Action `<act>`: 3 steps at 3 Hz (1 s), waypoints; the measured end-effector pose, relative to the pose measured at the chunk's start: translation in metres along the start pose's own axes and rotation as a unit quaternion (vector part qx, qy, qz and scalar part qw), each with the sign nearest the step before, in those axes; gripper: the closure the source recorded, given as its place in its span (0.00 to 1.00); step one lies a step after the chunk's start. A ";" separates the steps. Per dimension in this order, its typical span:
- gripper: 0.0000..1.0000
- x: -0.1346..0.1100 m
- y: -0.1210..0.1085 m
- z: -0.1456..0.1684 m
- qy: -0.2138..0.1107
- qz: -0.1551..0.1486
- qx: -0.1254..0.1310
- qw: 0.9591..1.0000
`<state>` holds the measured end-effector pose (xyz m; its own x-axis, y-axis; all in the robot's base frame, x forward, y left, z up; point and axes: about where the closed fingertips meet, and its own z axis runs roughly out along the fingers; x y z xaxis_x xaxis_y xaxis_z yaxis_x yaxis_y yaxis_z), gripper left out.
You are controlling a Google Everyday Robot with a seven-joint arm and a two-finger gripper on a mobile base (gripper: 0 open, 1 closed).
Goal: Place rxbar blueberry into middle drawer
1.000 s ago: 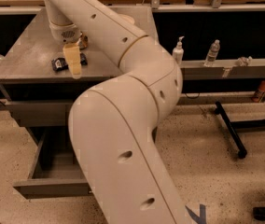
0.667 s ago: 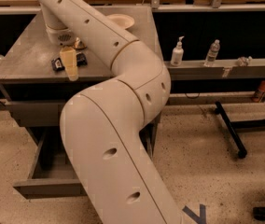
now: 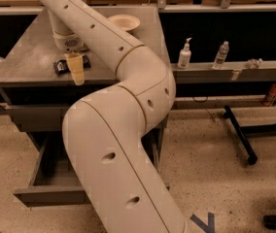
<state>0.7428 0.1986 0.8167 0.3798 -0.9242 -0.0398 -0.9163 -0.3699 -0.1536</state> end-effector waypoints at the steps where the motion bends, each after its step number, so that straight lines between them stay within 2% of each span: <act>1: 0.45 0.005 0.007 -0.008 -0.027 0.005 -0.004 1.000; 2: 0.54 0.004 0.015 -0.019 -0.043 0.001 -0.005 0.999; 3: 0.58 0.005 0.034 -0.038 -0.061 -0.008 -0.008 0.998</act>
Offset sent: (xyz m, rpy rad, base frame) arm -0.0526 -0.0390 0.0351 0.0385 0.1367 0.0319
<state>0.7082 0.1777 0.8491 0.4061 -0.9000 -0.1583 -0.9116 -0.3869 -0.1386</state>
